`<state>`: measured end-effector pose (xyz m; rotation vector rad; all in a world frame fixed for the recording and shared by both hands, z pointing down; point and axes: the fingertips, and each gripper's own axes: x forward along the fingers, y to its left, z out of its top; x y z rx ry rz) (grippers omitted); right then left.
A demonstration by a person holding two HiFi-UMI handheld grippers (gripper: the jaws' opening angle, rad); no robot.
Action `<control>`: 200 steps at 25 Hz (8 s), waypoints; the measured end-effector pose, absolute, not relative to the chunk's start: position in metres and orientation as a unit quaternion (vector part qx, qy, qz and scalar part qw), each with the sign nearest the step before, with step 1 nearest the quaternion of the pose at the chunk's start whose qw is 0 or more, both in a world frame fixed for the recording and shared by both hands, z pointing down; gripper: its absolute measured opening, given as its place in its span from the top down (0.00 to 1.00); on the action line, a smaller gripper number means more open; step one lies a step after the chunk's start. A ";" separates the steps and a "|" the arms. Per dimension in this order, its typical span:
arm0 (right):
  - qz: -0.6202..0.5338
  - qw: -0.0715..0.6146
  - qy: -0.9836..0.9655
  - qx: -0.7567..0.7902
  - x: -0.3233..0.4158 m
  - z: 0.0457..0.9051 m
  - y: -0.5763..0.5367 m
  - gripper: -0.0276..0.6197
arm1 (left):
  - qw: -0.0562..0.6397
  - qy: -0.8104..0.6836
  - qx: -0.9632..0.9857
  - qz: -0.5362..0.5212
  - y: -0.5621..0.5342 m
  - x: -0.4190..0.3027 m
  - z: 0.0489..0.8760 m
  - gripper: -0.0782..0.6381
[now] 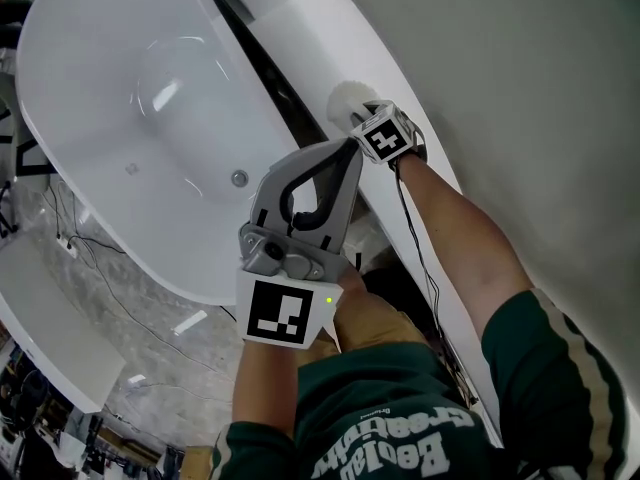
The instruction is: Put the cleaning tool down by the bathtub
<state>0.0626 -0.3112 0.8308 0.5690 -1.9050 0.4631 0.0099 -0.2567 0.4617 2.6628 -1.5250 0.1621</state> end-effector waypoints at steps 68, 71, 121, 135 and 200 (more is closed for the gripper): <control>0.125 0.488 -0.827 0.250 0.055 0.842 -0.307 0.62 | 0.079 -0.527 0.843 0.069 -0.226 -0.041 0.499 0.89; 0.123 0.487 -0.829 0.247 0.053 0.840 -0.305 0.62 | 0.078 -0.522 0.847 0.070 -0.224 -0.039 0.499 0.89; 0.062 0.233 -0.906 0.347 0.040 0.498 -0.250 0.62 | 0.009 -0.458 0.888 0.033 -0.168 0.006 0.308 0.89; 0.008 0.104 -0.926 0.362 0.058 0.363 -0.215 0.62 | -0.035 -0.435 0.899 0.033 -0.175 0.035 0.264 0.89; -0.073 -0.016 -0.960 0.269 0.022 0.203 -0.149 0.93 | -0.049 -0.457 0.887 0.051 -0.155 0.006 0.212 0.89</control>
